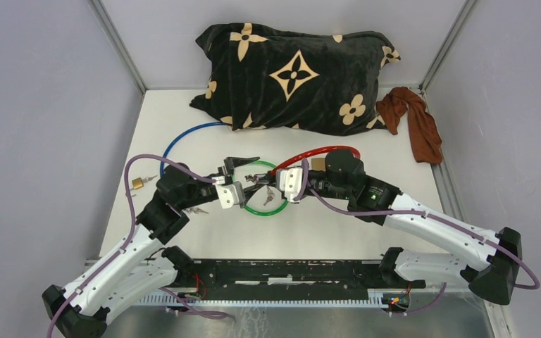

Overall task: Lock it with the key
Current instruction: Lock the lock.

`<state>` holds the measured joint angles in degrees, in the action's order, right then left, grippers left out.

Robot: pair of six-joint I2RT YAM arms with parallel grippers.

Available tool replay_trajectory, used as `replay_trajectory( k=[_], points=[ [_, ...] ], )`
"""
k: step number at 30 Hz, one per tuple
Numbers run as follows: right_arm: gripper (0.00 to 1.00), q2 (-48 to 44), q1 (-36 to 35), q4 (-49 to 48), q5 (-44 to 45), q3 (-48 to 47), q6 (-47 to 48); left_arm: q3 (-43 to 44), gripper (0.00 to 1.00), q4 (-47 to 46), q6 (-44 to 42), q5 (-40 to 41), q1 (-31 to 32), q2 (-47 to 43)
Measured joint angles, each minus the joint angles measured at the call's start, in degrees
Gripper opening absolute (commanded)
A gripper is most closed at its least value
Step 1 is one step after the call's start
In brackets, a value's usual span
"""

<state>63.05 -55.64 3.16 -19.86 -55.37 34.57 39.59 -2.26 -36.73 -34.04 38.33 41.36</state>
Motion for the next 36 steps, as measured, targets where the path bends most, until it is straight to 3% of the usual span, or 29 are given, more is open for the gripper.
replay_trajectory(
  k=[9,11,16,20,31,33,35,36],
  points=[
    [0.0,0.0,-0.11,1.73,4.85,-0.02,1.84,0.35,0.76,4.26,-1.18,0.96,0.39,-2.69],
    [0.0,0.0,-0.11,2.73,5.42,-0.11,1.99,1.22,0.7,7.21,-1.73,0.94,0.42,-3.63],
    [0.0,0.02,-0.11,4.98,5.99,-0.46,2.38,4.9,0.42,13.2,-1.68,2.19,0.44,-4.24],
    [0.0,0.02,-0.11,5.55,5.86,-0.46,2.38,6.16,0.3,13.29,-1.7,4.44,0.44,-3.41],
    [0.0,-0.11,0.17,6.4,5.35,-0.46,2.36,6.23,0.45,14.14,-1.75,4.59,0.44,-0.09],
    [0.0,-0.11,0.15,6.4,5.29,-0.46,2.36,6.23,0.35,14.73,-1.75,4.48,0.44,-0.02],
    [0.0,-0.11,0.15,6.4,5.09,-0.48,2.36,6.23,0.11,15.26,-1.77,4.42,0.44,-0.02],
    [0.0,-0.11,0.15,6.43,5.01,-0.52,2.36,6.23,0.03,15.52,-1.77,4.42,0.44,0.0]
  ],
)
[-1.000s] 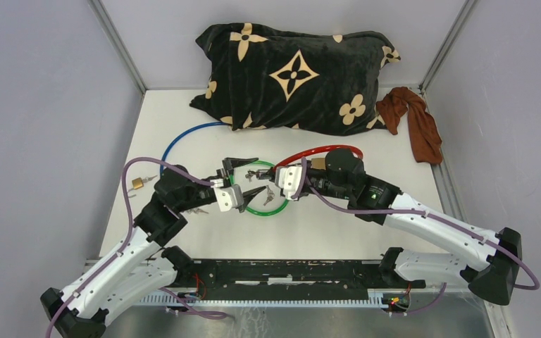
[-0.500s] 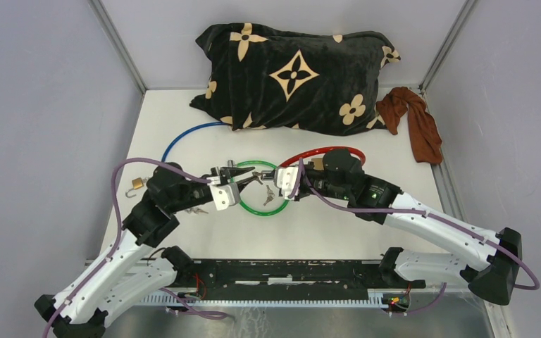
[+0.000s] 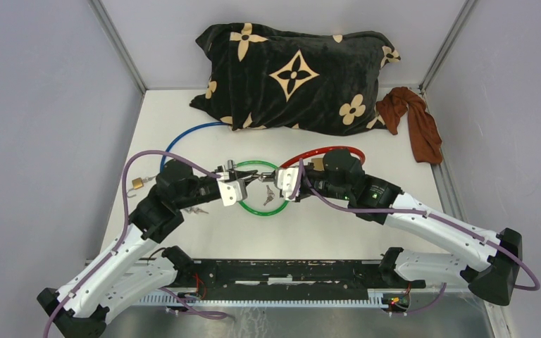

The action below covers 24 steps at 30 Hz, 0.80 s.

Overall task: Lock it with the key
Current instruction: Lock the lock.

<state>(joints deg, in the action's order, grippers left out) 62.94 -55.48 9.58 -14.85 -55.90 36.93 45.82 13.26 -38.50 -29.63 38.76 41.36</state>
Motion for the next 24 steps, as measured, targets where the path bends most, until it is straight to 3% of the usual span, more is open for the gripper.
replay_trajectory(
  k=[9,24],
  points=[
    [0.0,0.0,0.0,0.0,0.46,-0.02,-0.24,0.44,0.02,-0.2,4.17,1.31,0.0,0.83],
    [0.0,-0.26,0.22,0.9,6.99,-0.04,5.64,0.66,0.02,-7.58,40.87,0.94,-3.39,7.48]
  ],
)
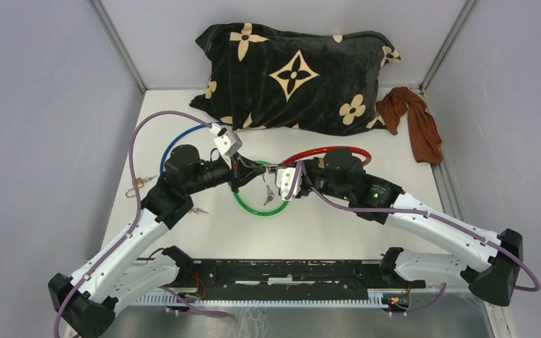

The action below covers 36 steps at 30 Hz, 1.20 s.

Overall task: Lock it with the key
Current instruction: Lock the lock.

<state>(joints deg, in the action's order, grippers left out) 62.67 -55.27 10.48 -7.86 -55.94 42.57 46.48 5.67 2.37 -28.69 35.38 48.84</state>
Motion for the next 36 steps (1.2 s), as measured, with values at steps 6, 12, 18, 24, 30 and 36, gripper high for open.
replay_trajectory(
  k=[6,12,18,24,30,36],
  points=[
    [0.0,0.0,0.26,-0.11,1.46,-0.13,2.51,-0.09,0.02,-3.74,9.44,-4.42,-3.1,2.45],
    [0.0,0.07,0.31,0.07,2.34,-0.2,4.37,-1.99,0.02,-8.0,15.91,-6.03,-4.35,3.15],
    [0.0,-0.11,0.31,-0.35,2.91,-0.04,6.25,-2.56,0.02,-9.75,20.9,-6.62,-4.79,3.41],
    [0.0,-1.81,0.26,-5.22,3.28,3.87,8.15,-2.56,0.02,-10.47,25.55,-7.39,-4.83,3.89],
    [0.0,-1.07,0.37,-8.81,5.6,4.76,8.94,-2.69,0.02,-13.6,31.23,-6.36,-5.16,5.29],
    [0.0,1.05,0.66,-12.66,8.59,4.76,9.38,-4.57,0.02,-19.98,38.71,-3.34,-5.57,6.32]
  ],
)
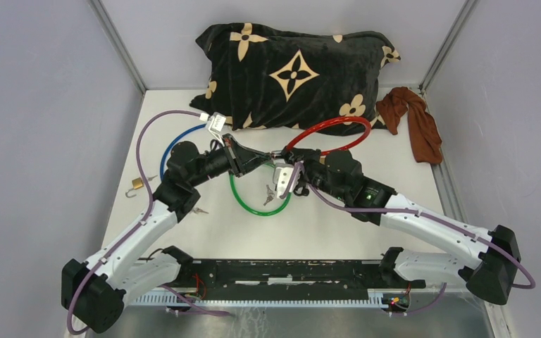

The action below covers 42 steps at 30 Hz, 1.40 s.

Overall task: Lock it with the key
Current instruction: Lock the lock.

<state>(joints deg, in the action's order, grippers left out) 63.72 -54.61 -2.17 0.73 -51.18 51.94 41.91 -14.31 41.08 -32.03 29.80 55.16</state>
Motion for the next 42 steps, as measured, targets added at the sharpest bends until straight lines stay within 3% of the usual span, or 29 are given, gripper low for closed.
replay_trajectory(
  k=[11,15,21,27,32,42],
  points=[
    [0.0,1.53,0.04,-3.8,3.08,0.0,0.87,-1.51,0.02,-5.81,9.6,3.5,-0.24,1.31],
    [0.0,1.51,0.02,-3.65,2.32,0.0,0.87,-2.14,0.23,-5.35,8.48,3.17,-0.74,0.33],
    [0.0,0.9,-0.72,-3.82,-0.94,0.22,0.9,-3.32,0.31,-3.02,5.27,-0.96,-1.2,-3.15],
    [0.0,-1.18,-1.18,-4.7,-2.93,0.55,0.87,-3.37,0.54,0.15,1.16,-4.85,-3.52,-3.63],
    [0.0,-1.79,-1.27,-4.76,-3.82,0.55,0.85,-3.43,0.6,2.8,-9.55,-9.92,-4.39,-5.68],
    [0.0,-1.79,-1.27,-4.46,-5.2,0.55,0.13,-2.1,0.57,8.63,-47.17,-14.84,-4.0,-12.33]
  ],
)
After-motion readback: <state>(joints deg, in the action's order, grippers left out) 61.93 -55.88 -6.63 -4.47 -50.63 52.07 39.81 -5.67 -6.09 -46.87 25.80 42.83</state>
